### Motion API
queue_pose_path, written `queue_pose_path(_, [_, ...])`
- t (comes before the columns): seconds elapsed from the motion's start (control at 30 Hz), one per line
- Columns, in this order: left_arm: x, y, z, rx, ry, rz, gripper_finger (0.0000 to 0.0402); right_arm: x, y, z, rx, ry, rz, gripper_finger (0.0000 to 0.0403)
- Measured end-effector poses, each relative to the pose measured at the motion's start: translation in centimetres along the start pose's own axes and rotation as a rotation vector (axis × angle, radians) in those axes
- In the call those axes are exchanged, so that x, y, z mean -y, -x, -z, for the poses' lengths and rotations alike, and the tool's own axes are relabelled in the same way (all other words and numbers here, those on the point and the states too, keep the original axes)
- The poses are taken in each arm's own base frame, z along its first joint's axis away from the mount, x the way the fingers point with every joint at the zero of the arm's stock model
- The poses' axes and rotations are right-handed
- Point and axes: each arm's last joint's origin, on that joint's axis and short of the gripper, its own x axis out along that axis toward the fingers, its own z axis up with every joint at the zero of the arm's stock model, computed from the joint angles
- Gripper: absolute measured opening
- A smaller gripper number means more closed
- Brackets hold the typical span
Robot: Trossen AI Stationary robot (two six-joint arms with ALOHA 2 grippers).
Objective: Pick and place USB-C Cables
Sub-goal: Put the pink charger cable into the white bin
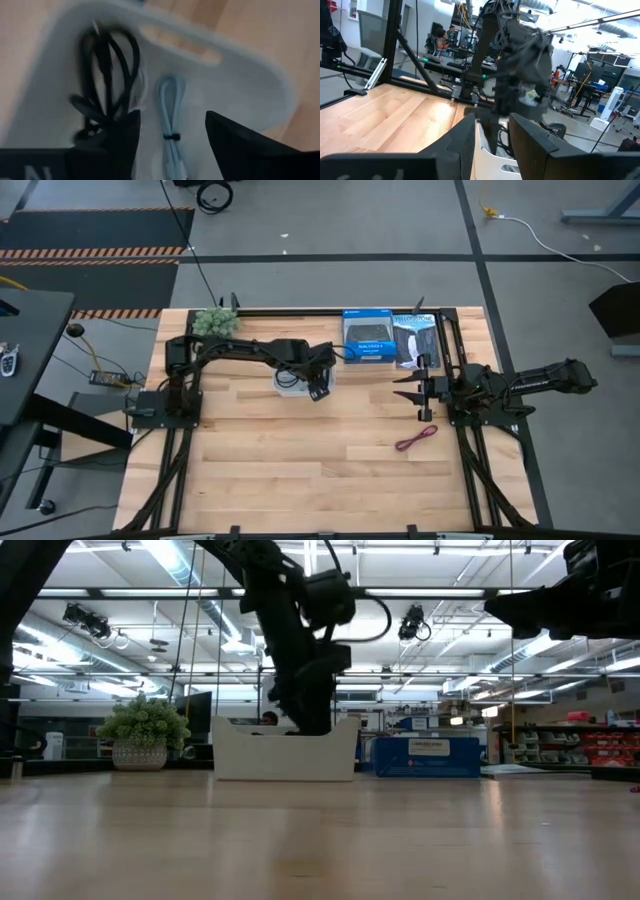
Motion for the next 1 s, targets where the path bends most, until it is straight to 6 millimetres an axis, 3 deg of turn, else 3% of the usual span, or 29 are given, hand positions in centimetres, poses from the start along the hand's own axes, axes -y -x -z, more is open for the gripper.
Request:
queue_pose_path(0.3, [1.3,3.6,-3.6,0.169,0.028,0.079,0.0212,0.0,0.0,0.0,0.0,0.0,0.0,0.0128])
queue_pose_path(0.47, [2.9,4.3,-4.6,0.293,0.057,0.128,0.019,0.0,0.0,0.0,0.0,0.0,0.0,0.0128])
queue_pose_path(0.77, [8.0,2.8,-4.1,0.368,0.085,0.222,0.0176,0.0,0.0,0.0,-0.001,0.0,0.0,0.0128])
queue_pose_path(1.0, [13.4,1.4,-3.5,0.505,0.109,0.278,0.0176,0.0,0.0,0.0,0.003,0.0,-0.001,0.0128])
